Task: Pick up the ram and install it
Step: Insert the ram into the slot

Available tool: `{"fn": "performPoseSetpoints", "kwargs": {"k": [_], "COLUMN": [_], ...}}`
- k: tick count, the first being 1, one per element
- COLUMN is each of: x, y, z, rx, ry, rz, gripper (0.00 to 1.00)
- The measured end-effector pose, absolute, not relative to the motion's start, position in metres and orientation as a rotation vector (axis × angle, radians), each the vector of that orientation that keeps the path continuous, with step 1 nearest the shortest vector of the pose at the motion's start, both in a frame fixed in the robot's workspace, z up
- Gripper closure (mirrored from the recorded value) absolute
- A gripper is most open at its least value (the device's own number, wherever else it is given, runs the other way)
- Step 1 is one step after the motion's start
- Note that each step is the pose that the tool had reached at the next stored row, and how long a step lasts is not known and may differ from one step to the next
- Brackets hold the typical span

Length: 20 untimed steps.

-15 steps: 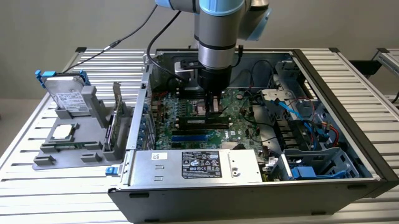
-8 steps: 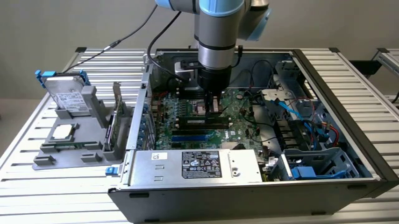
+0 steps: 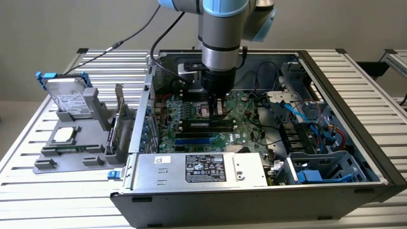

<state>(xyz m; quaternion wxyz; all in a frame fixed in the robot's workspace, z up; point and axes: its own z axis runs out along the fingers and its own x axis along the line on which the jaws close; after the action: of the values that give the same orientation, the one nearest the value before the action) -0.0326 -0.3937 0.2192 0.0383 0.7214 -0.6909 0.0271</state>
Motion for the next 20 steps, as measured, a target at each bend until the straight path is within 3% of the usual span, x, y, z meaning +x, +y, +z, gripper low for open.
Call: {"fn": "performPoseSetpoints", "kwargs": {"k": [20], "x": [-0.0326], "y": [-0.3932], "z": [0.2242], "rx": [2.211], "ry": [-2.118], "rz": [0.084], "gripper": [0.86]}}
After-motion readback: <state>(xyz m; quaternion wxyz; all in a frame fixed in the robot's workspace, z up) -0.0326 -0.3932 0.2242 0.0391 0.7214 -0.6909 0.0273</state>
